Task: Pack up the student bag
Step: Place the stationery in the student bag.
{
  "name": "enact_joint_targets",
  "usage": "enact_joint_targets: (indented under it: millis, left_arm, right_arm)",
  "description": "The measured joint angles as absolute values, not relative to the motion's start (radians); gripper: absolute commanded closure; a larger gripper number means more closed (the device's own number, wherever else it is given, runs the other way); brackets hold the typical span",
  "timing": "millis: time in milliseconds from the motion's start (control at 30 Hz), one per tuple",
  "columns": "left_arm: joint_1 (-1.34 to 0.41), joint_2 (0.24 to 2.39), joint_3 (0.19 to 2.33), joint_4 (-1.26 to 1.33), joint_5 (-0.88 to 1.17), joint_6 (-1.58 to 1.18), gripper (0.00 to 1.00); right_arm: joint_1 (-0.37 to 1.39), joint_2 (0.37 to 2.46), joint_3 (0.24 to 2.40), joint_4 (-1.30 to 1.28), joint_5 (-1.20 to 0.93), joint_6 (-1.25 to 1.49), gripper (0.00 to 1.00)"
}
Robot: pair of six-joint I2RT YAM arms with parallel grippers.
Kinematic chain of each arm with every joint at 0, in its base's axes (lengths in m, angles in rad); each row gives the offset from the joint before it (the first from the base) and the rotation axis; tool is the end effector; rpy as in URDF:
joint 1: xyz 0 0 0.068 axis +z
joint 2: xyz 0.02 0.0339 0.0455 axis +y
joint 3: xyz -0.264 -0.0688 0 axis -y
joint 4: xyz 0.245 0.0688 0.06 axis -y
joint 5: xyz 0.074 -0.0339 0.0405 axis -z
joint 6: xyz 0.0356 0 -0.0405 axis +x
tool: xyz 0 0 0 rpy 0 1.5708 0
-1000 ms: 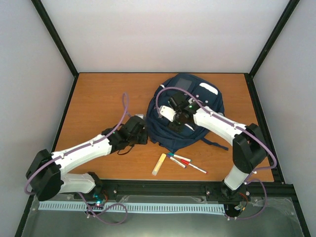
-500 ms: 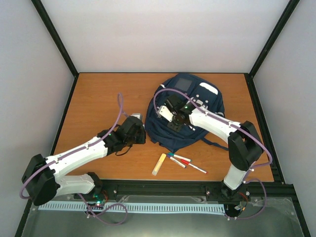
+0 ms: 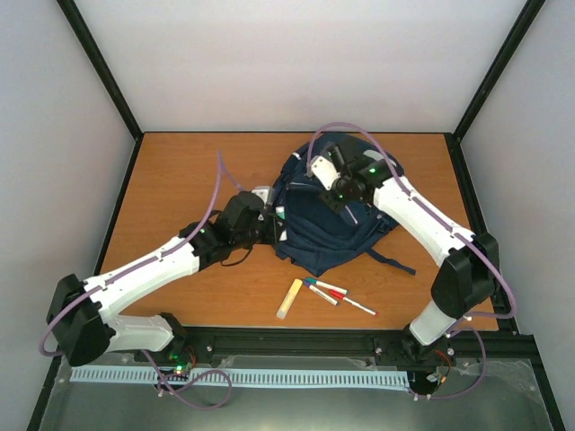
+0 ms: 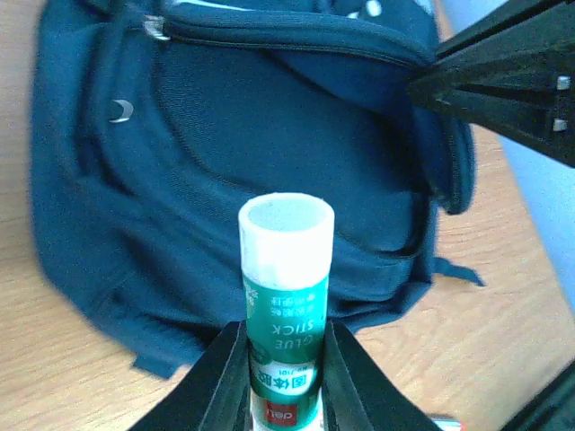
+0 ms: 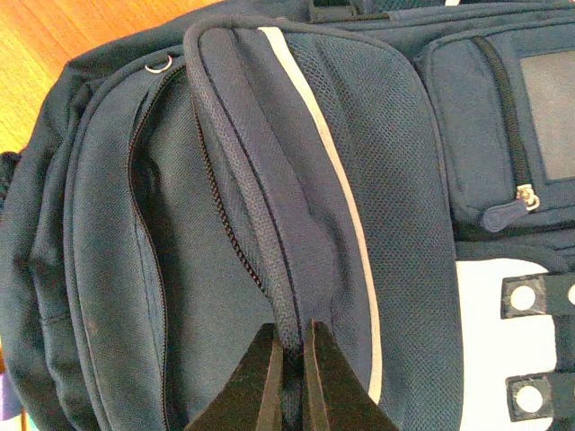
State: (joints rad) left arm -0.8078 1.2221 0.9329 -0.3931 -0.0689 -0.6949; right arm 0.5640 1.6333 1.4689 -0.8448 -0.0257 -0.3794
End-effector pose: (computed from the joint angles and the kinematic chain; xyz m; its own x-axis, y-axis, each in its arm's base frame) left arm 0.1861 -0.1911 0.2802 -0.7728 -0.1161 -0.6240 0.2465 0.8511 -0.4636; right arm 0.2922 0.1859 0.3033 -0.4622 -0.7305 -0.5027 -0.7721 0.6104 -0.1770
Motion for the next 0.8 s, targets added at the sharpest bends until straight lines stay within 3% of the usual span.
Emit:
enact_joint_targets:
  millis: [367, 800]
  left_arm:
    - [-0.808, 1.356, 0.991, -0.212, 0.103, -0.788, 0.99]
    - [-0.808, 1.480, 1.029, -0.068, 0.101, -1.089, 0.99]
  right_arm:
    - [0.484, 1.599, 1.485, -0.875, -0.204, -0.348, 0.97]
    - [0.463, 1.599, 1.586, -0.941, -0.244, -0.326, 0.97]
